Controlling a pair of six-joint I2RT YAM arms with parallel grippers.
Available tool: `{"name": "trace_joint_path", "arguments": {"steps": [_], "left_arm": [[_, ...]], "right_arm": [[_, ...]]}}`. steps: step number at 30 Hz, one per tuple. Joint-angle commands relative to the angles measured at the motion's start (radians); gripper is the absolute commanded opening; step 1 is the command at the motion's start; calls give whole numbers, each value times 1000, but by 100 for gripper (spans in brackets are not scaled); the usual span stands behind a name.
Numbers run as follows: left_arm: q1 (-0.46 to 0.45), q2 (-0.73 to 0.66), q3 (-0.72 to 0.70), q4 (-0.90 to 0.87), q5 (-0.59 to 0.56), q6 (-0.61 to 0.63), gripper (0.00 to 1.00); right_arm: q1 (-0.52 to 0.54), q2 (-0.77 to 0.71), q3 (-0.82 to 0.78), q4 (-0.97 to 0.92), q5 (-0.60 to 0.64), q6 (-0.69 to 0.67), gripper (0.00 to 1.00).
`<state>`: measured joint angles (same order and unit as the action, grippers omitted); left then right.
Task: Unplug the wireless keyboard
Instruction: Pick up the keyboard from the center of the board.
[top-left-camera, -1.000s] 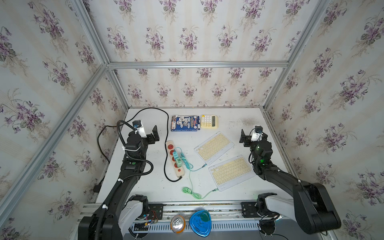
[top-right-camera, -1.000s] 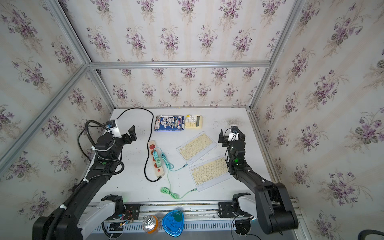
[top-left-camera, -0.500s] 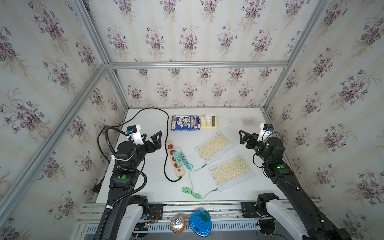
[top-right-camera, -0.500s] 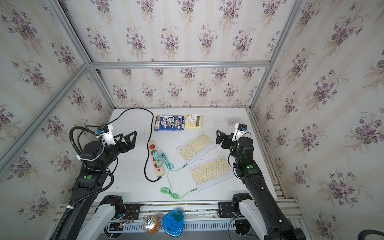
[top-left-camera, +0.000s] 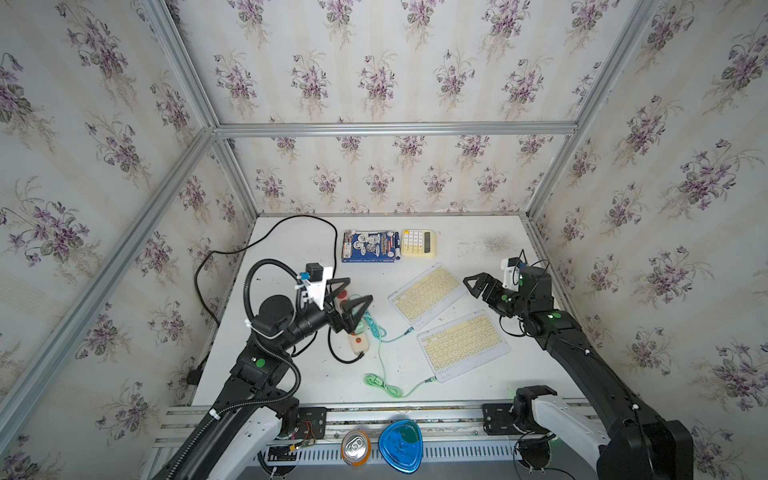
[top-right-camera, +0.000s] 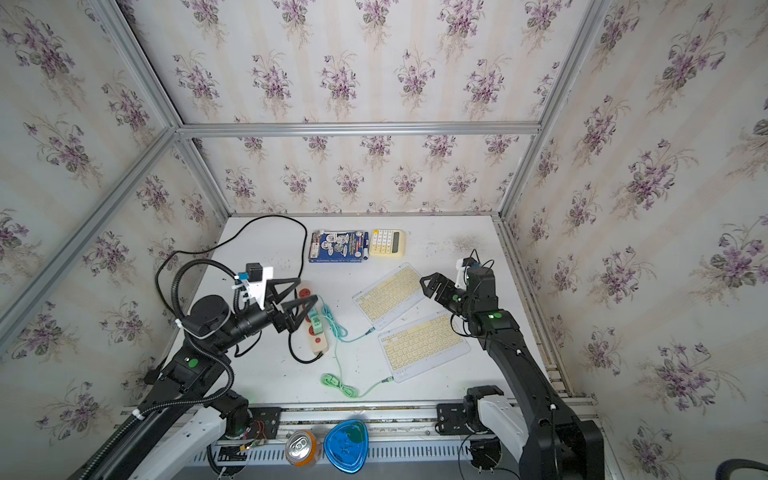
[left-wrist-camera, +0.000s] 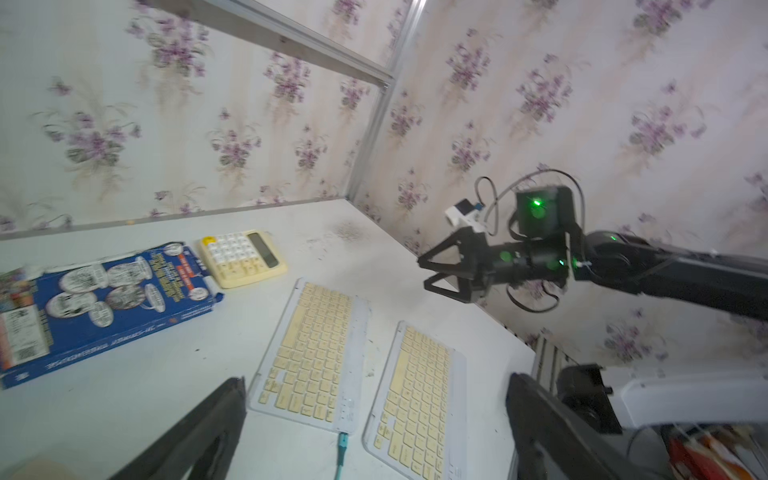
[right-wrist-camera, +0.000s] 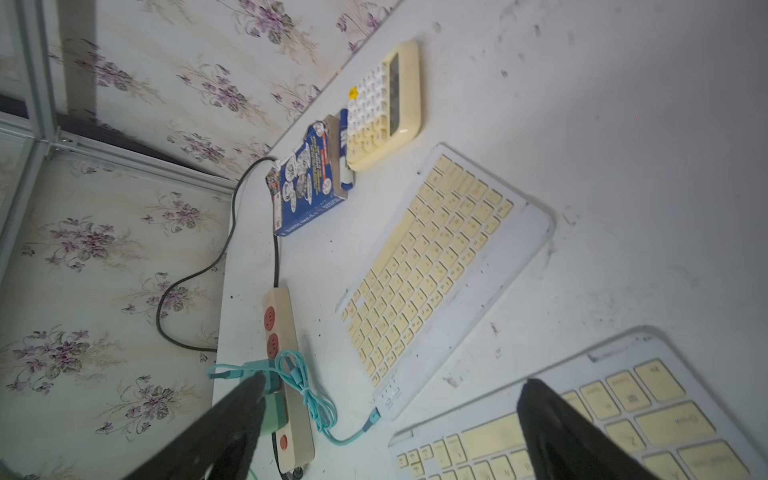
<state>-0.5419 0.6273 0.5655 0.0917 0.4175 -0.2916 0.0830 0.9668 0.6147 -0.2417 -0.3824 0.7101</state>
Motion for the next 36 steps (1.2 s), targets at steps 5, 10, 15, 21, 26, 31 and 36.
{"name": "trace_joint_path", "arguments": {"steps": [5, 10, 15, 21, 26, 31, 36], "left_arm": [[-443, 205, 68, -99, -395, 290, 93], [-562, 486, 201, -259, -410, 265, 84], [-595, 655, 277, -370, -364, 207, 75], [-604, 713, 339, -521, -331, 121, 71], [-632, 776, 353, -582, -331, 84, 66], [-663, 865, 396, -599, -332, 78, 62], [-677, 961, 440, -613, -333, 86, 56]], "right_arm": [[0, -92, -47, -199, 114, 159, 98], [-3, -148, -29, -329, 212, 188, 98], [-4, -217, -38, -371, 279, 234, 98], [-4, -237, -26, -447, 280, 321, 99], [-4, -263, -23, -549, 304, 403, 98], [-3, -299, -20, -589, 312, 399, 97], [-5, -327, -34, -595, 329, 405, 97]]}}
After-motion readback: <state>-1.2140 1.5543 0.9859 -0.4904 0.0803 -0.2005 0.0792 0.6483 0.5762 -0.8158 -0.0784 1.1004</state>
